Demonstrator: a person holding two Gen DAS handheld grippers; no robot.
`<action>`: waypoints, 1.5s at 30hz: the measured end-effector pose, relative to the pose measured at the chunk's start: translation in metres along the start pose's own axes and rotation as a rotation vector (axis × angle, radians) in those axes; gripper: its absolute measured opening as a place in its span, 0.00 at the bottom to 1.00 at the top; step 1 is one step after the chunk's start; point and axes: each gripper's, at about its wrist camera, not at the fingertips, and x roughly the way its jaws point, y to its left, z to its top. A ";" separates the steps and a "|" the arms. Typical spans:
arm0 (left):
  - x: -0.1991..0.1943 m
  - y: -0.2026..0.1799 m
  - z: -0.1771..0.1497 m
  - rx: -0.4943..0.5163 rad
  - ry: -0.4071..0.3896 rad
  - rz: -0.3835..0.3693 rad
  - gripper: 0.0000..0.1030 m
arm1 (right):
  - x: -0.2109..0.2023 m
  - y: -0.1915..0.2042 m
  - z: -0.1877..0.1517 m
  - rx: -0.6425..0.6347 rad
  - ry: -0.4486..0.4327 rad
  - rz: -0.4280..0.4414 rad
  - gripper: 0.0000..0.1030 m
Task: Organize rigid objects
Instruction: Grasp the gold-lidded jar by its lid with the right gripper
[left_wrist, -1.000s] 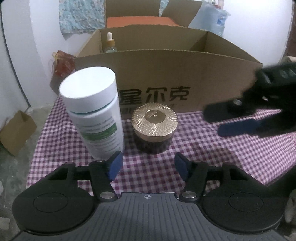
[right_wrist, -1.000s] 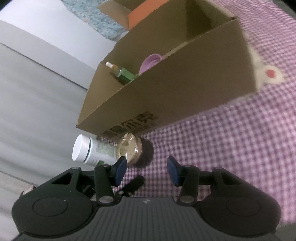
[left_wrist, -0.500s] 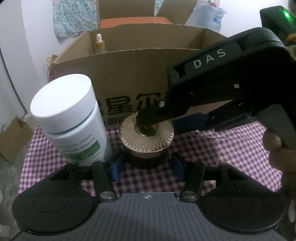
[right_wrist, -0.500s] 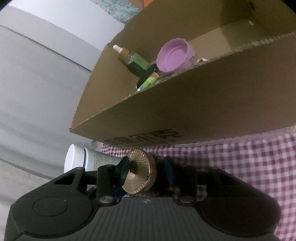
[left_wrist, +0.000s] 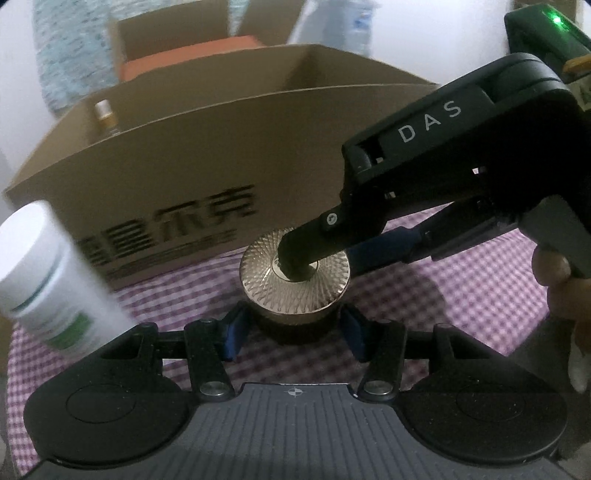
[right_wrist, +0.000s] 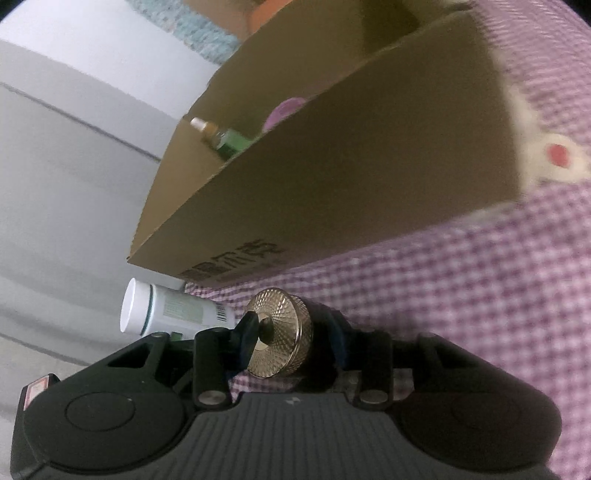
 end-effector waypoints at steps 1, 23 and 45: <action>0.000 -0.005 0.000 0.009 -0.002 -0.015 0.52 | -0.006 -0.004 -0.003 0.011 -0.008 -0.004 0.43; 0.017 -0.024 0.011 0.087 0.030 -0.065 0.54 | -0.031 -0.026 -0.017 0.081 -0.047 -0.020 0.44; 0.023 -0.023 0.024 0.072 0.073 -0.057 0.54 | -0.031 -0.022 -0.020 0.077 -0.053 -0.033 0.48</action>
